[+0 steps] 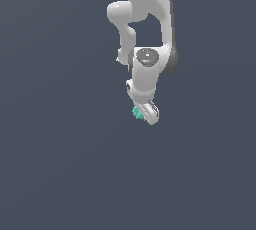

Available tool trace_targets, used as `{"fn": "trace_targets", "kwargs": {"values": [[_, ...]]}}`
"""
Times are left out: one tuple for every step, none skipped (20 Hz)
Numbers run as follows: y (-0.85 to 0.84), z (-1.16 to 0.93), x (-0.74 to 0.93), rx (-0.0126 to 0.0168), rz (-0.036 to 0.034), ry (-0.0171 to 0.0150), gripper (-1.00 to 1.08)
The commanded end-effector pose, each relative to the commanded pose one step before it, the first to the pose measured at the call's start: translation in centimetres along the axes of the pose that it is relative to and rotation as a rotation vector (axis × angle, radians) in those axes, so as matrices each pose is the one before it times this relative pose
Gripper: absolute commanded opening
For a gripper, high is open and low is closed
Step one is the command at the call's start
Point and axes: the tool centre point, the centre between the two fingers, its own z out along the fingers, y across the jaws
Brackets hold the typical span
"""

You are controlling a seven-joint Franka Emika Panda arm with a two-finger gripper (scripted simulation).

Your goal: Pick up the object and move it to a goal position.

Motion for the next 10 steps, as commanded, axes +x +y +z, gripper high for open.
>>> {"fn": "trace_targets", "kwargs": {"values": [[1.296,-2.166,1.313,0.00110,0.00098,-0.00059,-1.00],[0.561,-0.953,0.562,0.00000,0.00000,0.00000,-1.00],[0.582,-0.974,0.596,0.00005,0.00021,-0.00044,-1.00],[0.582,-0.996,0.587,0.00000,0.00000,0.00000,-1.00],[0.580,-0.996,0.588,0.00000,0.00000,0.00000,-1.00],[0.585,-0.985,0.610,0.00000,0.00028,-0.00040,-1.00],[0.575,-0.995,0.589,0.00000,0.00000,0.00000,-1.00],[0.573,-0.994,0.590,0.00000,0.00000,0.00000,-1.00],[0.579,-0.981,0.616,-0.00010,0.00039,-0.00028,-1.00],[0.569,-0.994,0.593,0.00000,0.00000,0.00000,-1.00]]}}
